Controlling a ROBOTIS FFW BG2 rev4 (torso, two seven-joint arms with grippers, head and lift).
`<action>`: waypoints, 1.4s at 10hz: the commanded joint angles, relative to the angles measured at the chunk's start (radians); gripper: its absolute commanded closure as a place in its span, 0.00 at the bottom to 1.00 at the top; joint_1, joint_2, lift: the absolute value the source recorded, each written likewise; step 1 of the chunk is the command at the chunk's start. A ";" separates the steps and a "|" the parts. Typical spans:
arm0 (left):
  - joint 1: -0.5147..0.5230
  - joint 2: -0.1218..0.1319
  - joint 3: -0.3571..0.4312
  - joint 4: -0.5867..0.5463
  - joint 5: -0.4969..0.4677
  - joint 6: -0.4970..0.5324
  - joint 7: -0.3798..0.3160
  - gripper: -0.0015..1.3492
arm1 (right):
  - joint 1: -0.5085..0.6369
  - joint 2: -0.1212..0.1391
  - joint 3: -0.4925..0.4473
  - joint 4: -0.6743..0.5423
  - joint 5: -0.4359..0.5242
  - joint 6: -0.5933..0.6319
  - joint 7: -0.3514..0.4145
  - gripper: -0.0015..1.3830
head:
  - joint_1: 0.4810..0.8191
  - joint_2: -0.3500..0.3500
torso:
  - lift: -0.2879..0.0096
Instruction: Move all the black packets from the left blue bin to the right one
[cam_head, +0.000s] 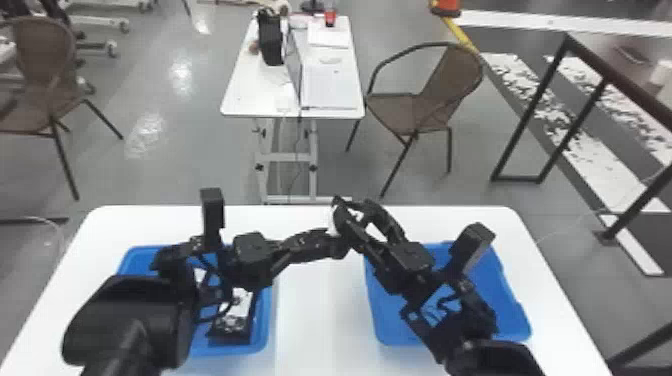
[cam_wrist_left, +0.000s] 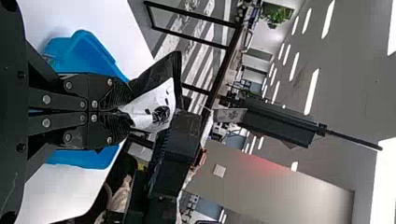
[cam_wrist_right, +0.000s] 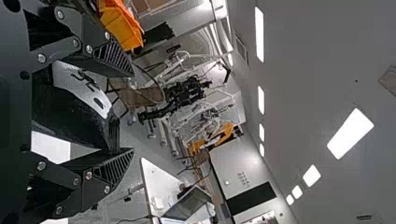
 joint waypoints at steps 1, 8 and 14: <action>-0.007 -0.008 -0.002 0.003 -0.004 -0.001 0.000 0.89 | -0.024 -0.001 0.022 0.043 -0.043 0.006 0.024 0.43 | 0.63 0.37 | 0.97; 0.030 -0.008 0.035 0.003 0.048 0.002 0.090 0.55 | -0.018 0.000 0.031 0.086 -0.106 -0.050 0.041 0.92 | 0.63 0.41 | 0.97; 0.235 -0.015 0.271 -0.172 0.122 0.000 0.218 0.09 | -0.056 -0.020 -0.174 0.262 -0.066 -0.077 0.041 0.92 | 0.63 0.41 | 0.97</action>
